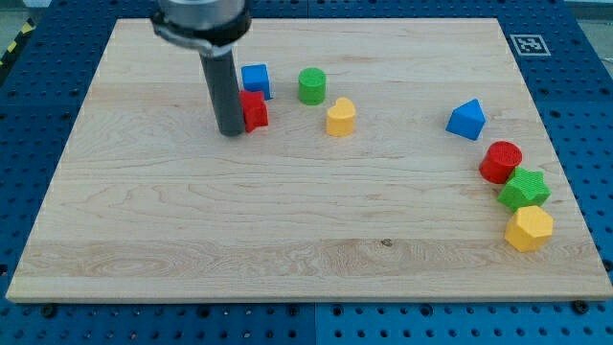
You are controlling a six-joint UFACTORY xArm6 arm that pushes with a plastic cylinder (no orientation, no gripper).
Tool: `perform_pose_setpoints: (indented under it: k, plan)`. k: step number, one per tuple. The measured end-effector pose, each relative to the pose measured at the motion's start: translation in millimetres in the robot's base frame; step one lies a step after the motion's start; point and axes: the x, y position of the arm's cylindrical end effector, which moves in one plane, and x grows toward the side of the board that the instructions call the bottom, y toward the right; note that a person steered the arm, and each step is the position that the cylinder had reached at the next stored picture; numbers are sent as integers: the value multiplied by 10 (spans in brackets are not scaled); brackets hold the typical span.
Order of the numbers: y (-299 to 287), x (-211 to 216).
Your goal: Drag the red star into the green circle
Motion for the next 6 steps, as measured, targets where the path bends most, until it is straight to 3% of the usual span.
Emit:
perform_pose_setpoints:
  k: [4,6]
  plan:
    - [-111,-99]
    - [479,-99]
